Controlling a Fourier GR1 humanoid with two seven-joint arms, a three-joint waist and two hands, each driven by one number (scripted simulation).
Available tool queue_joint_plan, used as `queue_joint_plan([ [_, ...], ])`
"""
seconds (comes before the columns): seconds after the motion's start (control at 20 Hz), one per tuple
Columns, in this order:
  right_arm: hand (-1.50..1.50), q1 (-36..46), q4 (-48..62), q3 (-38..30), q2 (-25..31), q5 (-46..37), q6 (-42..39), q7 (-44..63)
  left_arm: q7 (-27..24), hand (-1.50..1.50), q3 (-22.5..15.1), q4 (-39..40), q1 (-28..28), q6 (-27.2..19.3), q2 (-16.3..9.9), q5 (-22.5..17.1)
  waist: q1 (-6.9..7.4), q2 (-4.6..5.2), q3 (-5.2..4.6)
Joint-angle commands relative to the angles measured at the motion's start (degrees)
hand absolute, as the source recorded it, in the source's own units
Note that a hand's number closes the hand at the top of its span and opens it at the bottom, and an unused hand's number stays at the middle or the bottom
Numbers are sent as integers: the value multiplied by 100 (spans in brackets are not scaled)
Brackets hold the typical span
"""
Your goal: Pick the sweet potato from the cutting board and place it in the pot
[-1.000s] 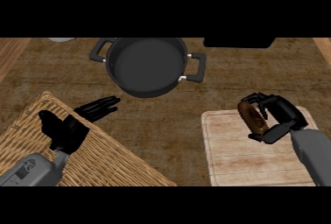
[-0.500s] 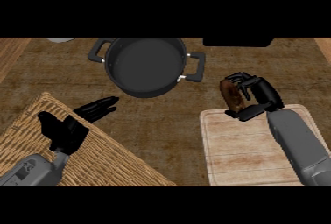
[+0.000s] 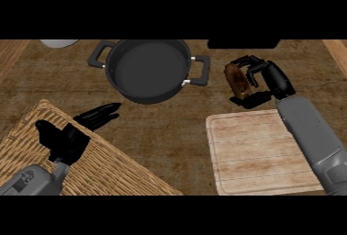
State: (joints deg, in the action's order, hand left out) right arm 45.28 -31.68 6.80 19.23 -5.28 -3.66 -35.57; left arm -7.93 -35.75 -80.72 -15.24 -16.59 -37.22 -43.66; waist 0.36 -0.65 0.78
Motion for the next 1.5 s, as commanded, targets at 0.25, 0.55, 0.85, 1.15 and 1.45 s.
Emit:
queue_joint_plan([
  [0.25, 150, 811, -931, 413, -160, -559, 533, 1443, 406, 0, -313, 436, -58, 8, 28, 317, -168, 28, -86],
  [0.55, 150, 1772, -883, 553, -518, -880, 748, 2506, 136, 0, -592, 333, 234, -121, 215, 453, -6, 65, -85],
  [0.85, 150, 2487, -477, 882, -830, -1329, 551, 3177, 417, 0, -522, 435, -165, -94, 233, 326, 17, 101, -82],
  [1.15, 150, 3048, 130, 1190, -1246, -1776, 504, 3524, 308, 0, -685, 664, -275, -118, 368, 421, 47, 151, -84],
  [1.45, 150, 3563, 951, 2003, -1552, -2857, 843, 4096, 291, 0, -637, 306, -194, 21, 22, 259, 253, 189, -91],
])
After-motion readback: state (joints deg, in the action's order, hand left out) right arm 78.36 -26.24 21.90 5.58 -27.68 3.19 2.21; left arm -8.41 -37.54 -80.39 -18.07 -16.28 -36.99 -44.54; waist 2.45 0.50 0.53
